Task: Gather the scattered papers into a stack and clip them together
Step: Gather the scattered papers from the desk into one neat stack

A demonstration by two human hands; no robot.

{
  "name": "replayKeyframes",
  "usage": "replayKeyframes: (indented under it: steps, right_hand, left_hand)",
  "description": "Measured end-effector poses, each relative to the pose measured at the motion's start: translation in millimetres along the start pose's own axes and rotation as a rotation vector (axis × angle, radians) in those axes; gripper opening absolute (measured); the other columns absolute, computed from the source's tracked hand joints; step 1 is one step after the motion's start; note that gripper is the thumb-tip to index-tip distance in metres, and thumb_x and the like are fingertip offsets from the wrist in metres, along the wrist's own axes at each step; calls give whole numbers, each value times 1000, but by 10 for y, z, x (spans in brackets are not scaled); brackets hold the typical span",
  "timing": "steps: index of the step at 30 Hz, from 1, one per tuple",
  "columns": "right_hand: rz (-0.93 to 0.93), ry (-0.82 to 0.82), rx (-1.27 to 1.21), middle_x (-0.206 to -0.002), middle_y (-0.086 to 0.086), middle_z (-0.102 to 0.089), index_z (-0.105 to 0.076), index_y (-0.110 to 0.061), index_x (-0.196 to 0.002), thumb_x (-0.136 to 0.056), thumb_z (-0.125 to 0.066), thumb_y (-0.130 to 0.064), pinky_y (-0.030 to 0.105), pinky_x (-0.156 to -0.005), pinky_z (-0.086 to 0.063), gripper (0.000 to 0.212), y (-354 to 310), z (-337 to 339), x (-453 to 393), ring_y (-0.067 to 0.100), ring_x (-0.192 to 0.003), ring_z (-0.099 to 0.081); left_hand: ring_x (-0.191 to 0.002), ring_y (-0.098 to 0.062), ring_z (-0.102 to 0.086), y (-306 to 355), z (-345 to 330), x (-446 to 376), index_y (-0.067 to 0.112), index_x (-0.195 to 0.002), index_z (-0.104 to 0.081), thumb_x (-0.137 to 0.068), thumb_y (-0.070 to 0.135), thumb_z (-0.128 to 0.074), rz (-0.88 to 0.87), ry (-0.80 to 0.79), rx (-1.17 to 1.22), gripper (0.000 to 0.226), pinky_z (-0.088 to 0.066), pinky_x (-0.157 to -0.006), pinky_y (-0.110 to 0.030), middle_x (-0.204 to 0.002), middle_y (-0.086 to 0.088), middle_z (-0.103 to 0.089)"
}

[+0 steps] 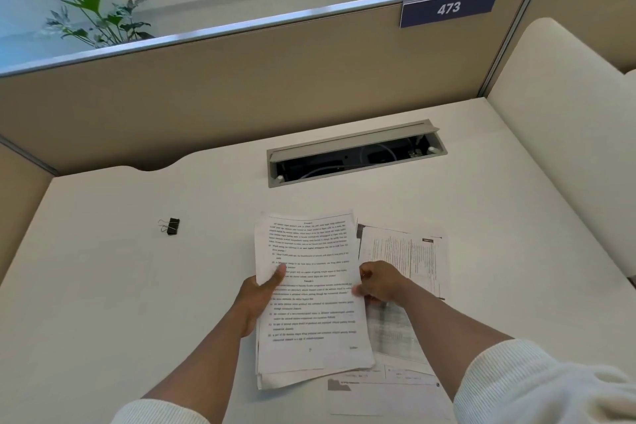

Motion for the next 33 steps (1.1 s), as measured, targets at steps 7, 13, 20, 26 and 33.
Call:
replayKeyframes:
  steps: [7, 13, 20, 26, 33]
  right_hand:
    - [-49, 291, 63, -105, 1, -64, -63, -14, -101, -77, -75, -35, 29, -75, -49, 34, 17, 234, 45, 17, -88, -62]
    - [-552, 633, 129, -128, 12, -43, -48, -11, -122, -78, -67, -26, 43, -93, -42, 50, 299, 640, 291, 30, -117, -45]
    - [-875, 657, -3, -116, 15, -39, -43, -8, -115, -60, -79, -33, 35, -76, -41, 70, 621, 725, 494, 27, -102, -41]
    - [-840, 610, -7, -120, 16, -39, -40, -7, -123, -59, -81, -44, 35, -71, -36, 85, 643, 682, 456, 28, -104, -42]
    - [-806, 539, -5, -120, 12, -53, -49, -12, -114, -58, -80, -61, 39, -83, -32, 80, 731, 680, 427, 29, -116, -44]
  left_hand:
    - [-98, -36, -72, -41, -11, 6, 6, -121, -66, -88, 17, -74, 30, -17, 35, 36, -55, -91, -55, -110, -16, -74]
    - [-95, -34, -72, -66, -21, -15, 7, -121, -66, -91, 12, -69, 55, -3, 19, 31, -58, -85, -50, -108, -15, -74]
    - [-100, -35, -70, -89, -43, -22, 8, -125, -64, -95, 11, -64, 75, -2, 38, 30, -57, -88, -51, -114, -14, -72]
    - [-101, -35, -70, -104, -55, -26, 8, -125, -64, -95, 10, -63, 77, 9, 48, 30, -55, -90, -53, -114, -14, -72]
    - [-103, -37, -69, -94, -61, -39, 8, -125, -64, -95, 10, -64, 76, 6, 51, 31, -54, -92, -55, -116, -16, -71]
Point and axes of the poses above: each hand's wrist, its own x-axis away from the middle knuckle, its own z-axis out of the back of the hand, y = z × x, the point moved 6 cm from there along -x, towards the middle knuckle
